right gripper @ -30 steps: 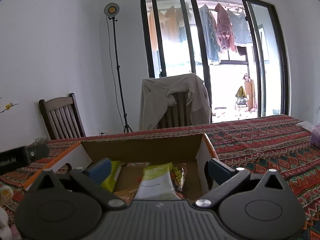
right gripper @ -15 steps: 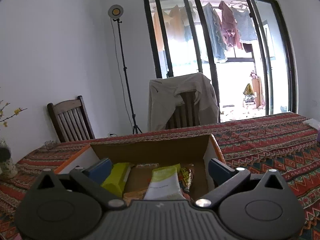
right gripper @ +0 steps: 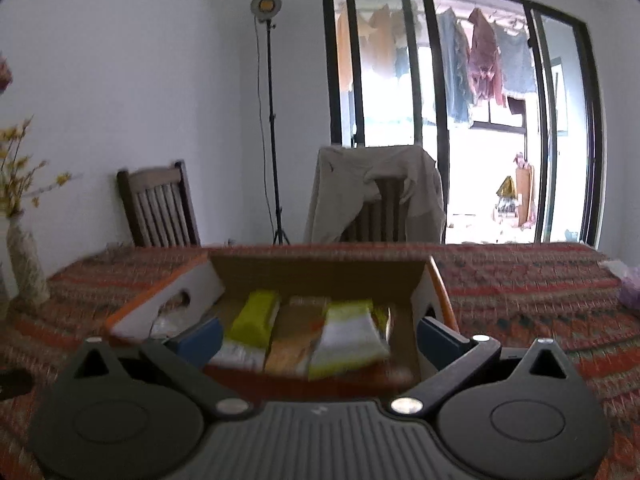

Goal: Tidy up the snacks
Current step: 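Withdraw both tools from the box and return them to the pile, then grasp the pink wrapped cake with the right gripper while left grasps a white wrapper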

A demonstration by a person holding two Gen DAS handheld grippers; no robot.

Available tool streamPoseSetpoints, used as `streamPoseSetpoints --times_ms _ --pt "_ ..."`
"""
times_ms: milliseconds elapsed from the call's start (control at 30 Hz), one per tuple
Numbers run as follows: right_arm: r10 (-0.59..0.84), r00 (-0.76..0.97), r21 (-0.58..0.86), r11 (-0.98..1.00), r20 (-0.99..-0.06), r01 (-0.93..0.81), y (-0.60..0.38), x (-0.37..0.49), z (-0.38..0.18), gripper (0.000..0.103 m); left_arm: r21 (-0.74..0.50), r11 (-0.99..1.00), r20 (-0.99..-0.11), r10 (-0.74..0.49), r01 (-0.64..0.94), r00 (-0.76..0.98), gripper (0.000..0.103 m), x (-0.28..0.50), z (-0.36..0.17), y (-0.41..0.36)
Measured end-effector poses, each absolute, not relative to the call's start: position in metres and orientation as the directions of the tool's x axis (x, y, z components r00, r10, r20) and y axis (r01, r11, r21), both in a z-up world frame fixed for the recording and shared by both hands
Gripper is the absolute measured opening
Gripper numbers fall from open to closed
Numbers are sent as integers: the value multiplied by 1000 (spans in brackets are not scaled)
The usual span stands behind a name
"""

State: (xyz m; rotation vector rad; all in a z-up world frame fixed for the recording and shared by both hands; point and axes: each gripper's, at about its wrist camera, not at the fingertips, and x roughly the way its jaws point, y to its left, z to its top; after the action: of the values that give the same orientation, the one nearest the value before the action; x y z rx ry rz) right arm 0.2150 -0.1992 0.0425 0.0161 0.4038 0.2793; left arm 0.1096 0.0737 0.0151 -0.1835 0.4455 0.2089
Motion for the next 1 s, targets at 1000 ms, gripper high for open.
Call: streamPoseSetpoints --times_ms 1000 --pt "274 705 102 956 -655 -276 -201 194 -12 103 -143 984 -481 24 -106 876 103 92 -16 59"
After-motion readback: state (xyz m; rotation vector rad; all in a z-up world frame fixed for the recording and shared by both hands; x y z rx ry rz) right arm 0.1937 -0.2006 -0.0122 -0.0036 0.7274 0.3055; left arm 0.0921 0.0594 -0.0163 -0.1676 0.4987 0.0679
